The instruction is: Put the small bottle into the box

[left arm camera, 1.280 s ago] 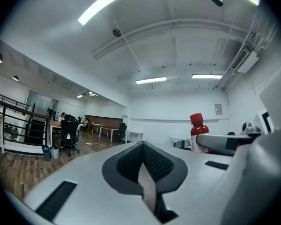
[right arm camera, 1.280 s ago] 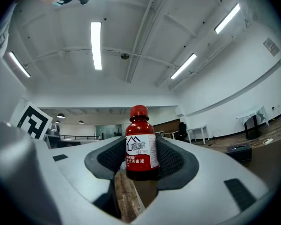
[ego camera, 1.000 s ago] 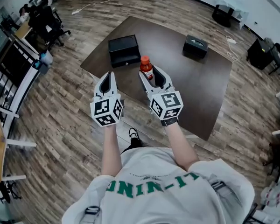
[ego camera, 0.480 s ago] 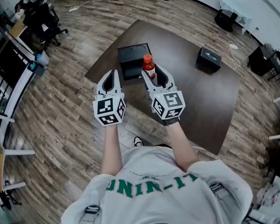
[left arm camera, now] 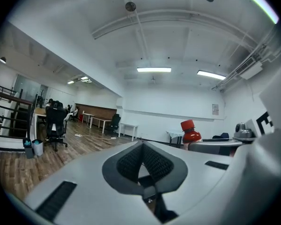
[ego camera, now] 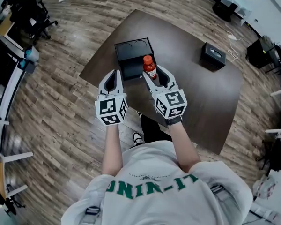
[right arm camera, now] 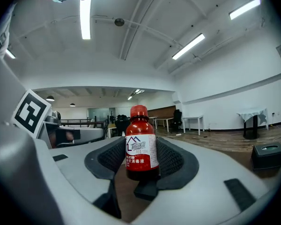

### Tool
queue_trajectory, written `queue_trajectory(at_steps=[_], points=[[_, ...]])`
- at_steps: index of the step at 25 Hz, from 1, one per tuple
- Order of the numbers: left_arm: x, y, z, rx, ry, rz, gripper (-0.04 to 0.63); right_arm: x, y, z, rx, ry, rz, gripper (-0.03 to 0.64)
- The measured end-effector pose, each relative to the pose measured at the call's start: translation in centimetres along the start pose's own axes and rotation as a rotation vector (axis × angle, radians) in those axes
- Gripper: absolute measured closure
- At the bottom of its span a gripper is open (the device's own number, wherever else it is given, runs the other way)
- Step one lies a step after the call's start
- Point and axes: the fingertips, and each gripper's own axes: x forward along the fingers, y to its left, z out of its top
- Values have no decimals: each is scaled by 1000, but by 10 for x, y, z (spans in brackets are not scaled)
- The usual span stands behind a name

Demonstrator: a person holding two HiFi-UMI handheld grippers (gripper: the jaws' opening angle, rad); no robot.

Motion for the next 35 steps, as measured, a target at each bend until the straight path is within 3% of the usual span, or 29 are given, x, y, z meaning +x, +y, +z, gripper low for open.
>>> queue_trajectory(at_steps=[5,14,23,29,35], points=[[41,4,-14,12,35,-11,588,44,-30,-21,0,76,26,400],[119,36,-30,-49,94,22,586,116,-72,-72,-107,262,118,400],[170,55,-74,-74,168,30,586,171,-88,-129,-325,437,299,400],[184,64,-103,-88,214,38,586,193,-94,-190,-519,570,460,400],[190,75,-120,-129,241,48,587,210,-104,-242,-624,688,563,399]])
